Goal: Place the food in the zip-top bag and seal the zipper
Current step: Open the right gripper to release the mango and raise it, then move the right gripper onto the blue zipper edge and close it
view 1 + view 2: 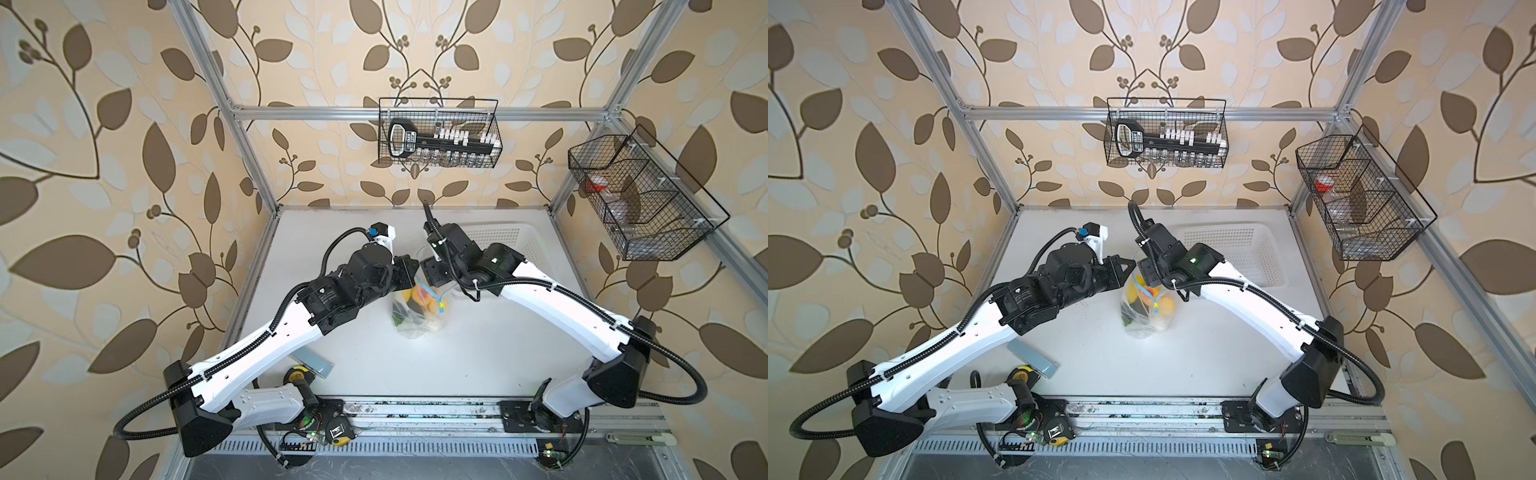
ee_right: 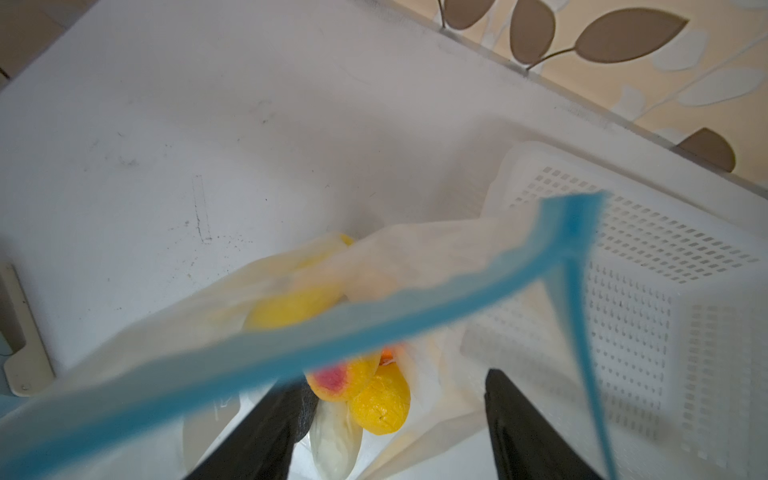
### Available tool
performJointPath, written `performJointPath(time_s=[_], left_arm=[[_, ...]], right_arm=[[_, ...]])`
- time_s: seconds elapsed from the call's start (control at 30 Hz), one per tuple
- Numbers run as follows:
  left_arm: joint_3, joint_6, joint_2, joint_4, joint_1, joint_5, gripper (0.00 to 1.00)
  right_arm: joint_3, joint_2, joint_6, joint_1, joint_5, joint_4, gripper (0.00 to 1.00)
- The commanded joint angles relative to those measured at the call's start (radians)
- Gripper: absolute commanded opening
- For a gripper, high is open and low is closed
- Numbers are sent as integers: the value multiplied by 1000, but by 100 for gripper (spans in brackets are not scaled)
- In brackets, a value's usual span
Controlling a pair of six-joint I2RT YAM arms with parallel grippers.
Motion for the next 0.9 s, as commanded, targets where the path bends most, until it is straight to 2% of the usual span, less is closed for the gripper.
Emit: performJointPath(time_s=[0.0,0.17,0.33,0.47,0.6,0.87], left_arm=[[18,20,12,-57,3,-37,0],[27,22,20,-53,3,-37,0],[36,18,27,-54,2,-23,0],[45,19,32,-57,3,-20,0],[61,19,42,-63,3,-13,0],[77,22,47,-71,3,-9,0]], right_arm=[[37,-78,13,6,24,4,70],[10,-135,20,-12,13,13,70],[-78,-183,46,-99,-53,34,68],[-167,-215,82,-158,-190,88,63],[-211,-215,108,-175,-294,125,56],[-238,-203,130,-175,-376,164,42]])
